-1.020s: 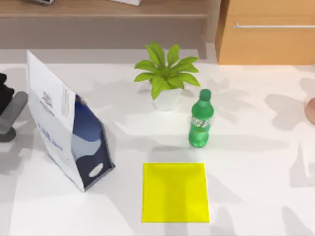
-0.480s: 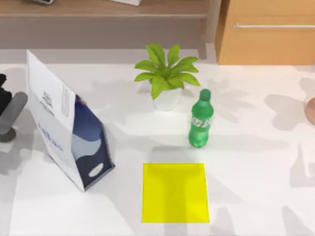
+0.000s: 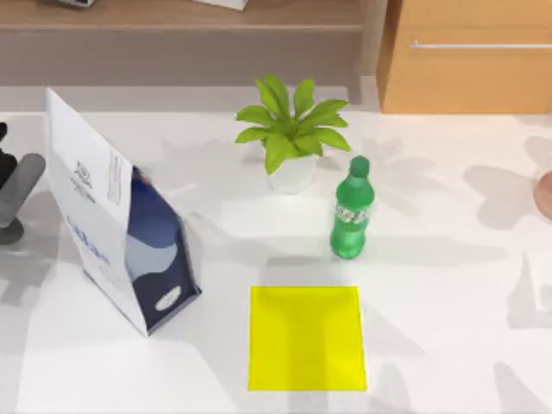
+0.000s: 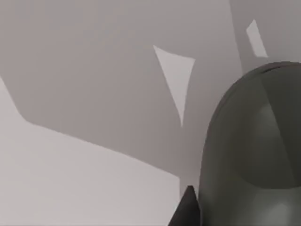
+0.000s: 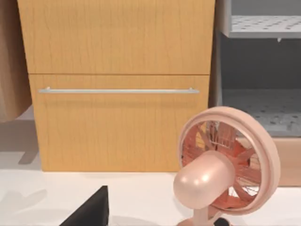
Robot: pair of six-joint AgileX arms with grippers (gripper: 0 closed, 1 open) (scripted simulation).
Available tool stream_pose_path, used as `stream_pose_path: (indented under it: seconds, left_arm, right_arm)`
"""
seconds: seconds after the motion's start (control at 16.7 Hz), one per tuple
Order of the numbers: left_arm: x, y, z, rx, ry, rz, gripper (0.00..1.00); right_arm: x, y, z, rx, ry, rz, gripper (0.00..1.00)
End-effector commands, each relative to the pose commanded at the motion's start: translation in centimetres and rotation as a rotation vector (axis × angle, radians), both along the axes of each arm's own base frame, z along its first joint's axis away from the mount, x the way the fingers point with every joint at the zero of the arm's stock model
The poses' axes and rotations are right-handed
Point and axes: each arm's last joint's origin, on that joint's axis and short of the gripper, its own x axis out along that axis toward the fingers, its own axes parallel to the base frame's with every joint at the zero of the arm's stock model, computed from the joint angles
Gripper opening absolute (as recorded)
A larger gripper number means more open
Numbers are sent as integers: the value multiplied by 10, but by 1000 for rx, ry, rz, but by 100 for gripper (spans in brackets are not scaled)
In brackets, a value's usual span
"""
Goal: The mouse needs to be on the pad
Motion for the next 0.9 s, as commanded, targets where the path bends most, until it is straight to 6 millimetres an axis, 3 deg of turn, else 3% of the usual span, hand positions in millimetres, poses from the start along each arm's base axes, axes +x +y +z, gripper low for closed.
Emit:
stream_pose_path:
  seconds: [0.48, 0.78, 0.9]
  left_arm:
    - [-2, -2, 84, -2, 10, -6, 0]
    - [-3, -1, 86, -2, 7, -4, 0]
    - [0, -10, 105, 1, -65, -35, 0]
  right_arm:
    - [0, 0, 0, 0, 0, 0, 100]
    - [0, 0, 0, 0, 0, 0, 100]
    - [0, 0, 0, 0, 0, 0, 100]
